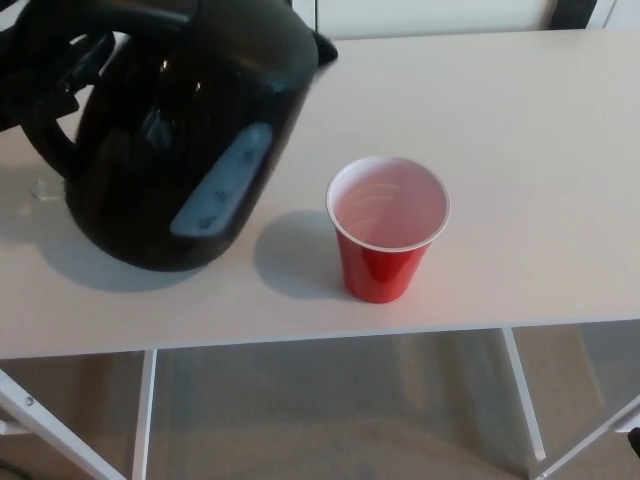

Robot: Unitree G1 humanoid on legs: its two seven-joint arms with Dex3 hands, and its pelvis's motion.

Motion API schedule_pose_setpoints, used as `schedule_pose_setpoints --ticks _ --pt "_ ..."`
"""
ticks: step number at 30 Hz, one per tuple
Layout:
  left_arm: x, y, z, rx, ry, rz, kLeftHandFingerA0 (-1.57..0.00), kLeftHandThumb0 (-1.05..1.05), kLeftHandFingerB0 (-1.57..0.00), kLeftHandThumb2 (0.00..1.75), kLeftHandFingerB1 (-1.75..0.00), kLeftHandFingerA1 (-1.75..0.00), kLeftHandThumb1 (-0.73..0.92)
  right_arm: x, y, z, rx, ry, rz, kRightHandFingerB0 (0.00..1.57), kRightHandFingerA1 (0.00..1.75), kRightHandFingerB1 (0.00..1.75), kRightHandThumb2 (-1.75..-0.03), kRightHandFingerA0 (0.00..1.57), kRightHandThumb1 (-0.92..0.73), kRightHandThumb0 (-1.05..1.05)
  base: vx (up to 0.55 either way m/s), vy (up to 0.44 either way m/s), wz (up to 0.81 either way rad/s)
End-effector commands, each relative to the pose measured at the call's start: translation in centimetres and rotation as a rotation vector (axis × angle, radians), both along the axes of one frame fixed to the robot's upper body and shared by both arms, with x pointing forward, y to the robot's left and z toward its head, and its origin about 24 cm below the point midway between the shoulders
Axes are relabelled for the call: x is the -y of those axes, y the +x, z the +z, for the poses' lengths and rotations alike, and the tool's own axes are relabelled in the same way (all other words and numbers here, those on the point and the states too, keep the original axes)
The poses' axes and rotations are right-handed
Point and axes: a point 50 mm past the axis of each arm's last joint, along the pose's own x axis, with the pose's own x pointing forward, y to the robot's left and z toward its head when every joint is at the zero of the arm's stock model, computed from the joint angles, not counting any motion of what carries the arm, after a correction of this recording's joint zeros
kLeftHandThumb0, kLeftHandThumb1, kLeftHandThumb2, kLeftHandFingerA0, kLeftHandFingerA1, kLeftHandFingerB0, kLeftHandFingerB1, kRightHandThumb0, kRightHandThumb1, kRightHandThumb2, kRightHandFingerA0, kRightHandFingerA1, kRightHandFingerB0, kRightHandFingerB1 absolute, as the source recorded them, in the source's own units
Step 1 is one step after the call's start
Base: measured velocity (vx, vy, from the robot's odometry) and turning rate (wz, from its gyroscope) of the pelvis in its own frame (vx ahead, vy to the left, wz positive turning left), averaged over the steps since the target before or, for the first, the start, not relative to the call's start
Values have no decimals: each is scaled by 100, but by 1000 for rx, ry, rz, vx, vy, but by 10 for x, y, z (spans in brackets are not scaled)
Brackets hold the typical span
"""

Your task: The robot walk towards a table in front and uses its left hand to pick up the pot from the base and pour water to the cup on the right hand side

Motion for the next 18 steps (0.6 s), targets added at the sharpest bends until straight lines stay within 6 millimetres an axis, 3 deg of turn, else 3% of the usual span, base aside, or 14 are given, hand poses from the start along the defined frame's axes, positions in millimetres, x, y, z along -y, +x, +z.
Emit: schedule_pose_setpoints --ticks 1,3,4,6,8,9,14,18 --pt "7 -6 28 131 266 -32 -73 -24 -71 64 -110 -150 80 5 2 4 5 -6 -9 7 55 51 -96 8 -50 -27 0 0 0" --pt "7 -6 28 132 269 -32 -73 -24 -71 64 -110 -150 80 5 2 4 6 -6 -9 7 55 51 -96 8 -50 -27 0 0 0" --pt "11 -7 32 171 390 -32 -75 -30 -73 67 -110 -154 77 6 3 4 2 -8 -13 17 61 42 -62 17 -76 -29 0 0 0" --pt "21 -10 37 237 586 -46 -76 -30 -73 67 -113 -155 77 6 5 5 -1 -16 -13 16 61 43 -62 16 -78 -29 0 0 0" --pt "27 -11 39 279 648 -55 -77 -28 -73 67 -113 -155 77 6 6 6 -1 -26 -9 17 66 43 -61 17 -76 -30 0 0 0" --pt "30 -11 40 301 673 -64 -77 -26 -72 63 -116 -156 78 6 6 6 -1 -27 -10 17 58 42 -62 15 -75 -31 0 0 0" --pt "45 -13 48 396 809 -102 -74 -23 -75 62 -111 -150 77 7 8 6 2 -21 -7 16 53 40 -62 14 -76 -28 0 0 0" --pt "53 -15 55 473 882 -103 -73 -19 -77 63 -109 -152 76 8 7 5 -1 -28 -5 16 58 40 -62 15 -75 -31 0 0 0"
